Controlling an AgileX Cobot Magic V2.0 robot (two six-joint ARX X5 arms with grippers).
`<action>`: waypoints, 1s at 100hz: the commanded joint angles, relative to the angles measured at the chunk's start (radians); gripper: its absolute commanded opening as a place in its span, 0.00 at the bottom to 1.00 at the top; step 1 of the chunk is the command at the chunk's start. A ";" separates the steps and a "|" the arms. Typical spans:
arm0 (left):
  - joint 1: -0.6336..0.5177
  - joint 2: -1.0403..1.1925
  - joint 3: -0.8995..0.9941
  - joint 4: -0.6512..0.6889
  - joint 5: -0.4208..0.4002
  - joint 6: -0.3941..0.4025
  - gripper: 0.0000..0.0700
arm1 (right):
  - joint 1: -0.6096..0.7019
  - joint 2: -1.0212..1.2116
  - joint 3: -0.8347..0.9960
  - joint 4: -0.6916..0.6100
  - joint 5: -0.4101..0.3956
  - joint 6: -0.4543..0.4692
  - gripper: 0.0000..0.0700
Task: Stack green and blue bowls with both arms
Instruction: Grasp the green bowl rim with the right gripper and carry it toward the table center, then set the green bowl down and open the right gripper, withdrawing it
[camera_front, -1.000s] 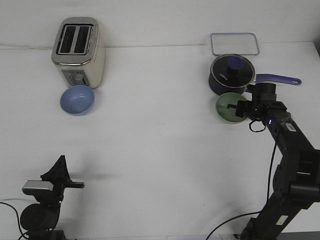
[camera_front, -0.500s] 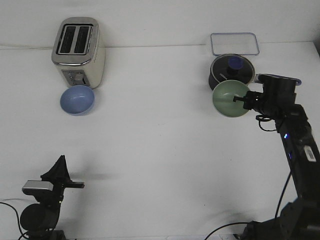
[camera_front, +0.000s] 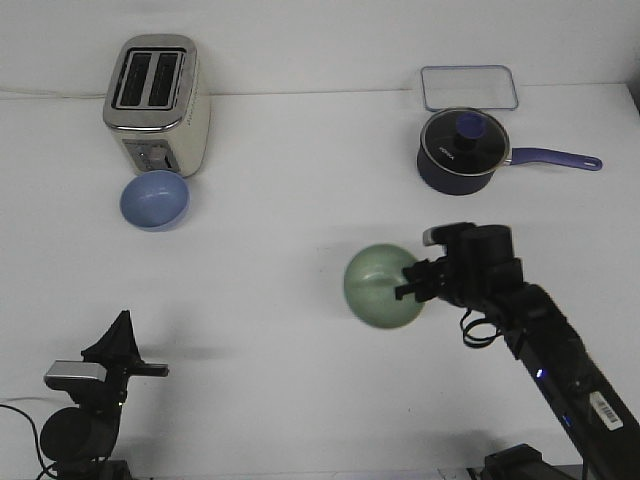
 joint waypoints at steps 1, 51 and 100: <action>0.001 0.001 -0.019 0.010 -0.005 -0.006 0.02 | 0.072 0.000 -0.049 0.056 -0.004 0.096 0.00; 0.001 0.001 -0.019 0.008 -0.005 -0.014 0.02 | 0.378 0.206 -0.111 0.224 0.099 0.191 0.00; 0.001 0.002 0.018 0.001 -0.005 -0.392 0.02 | 0.327 0.134 -0.086 0.219 0.099 0.129 0.44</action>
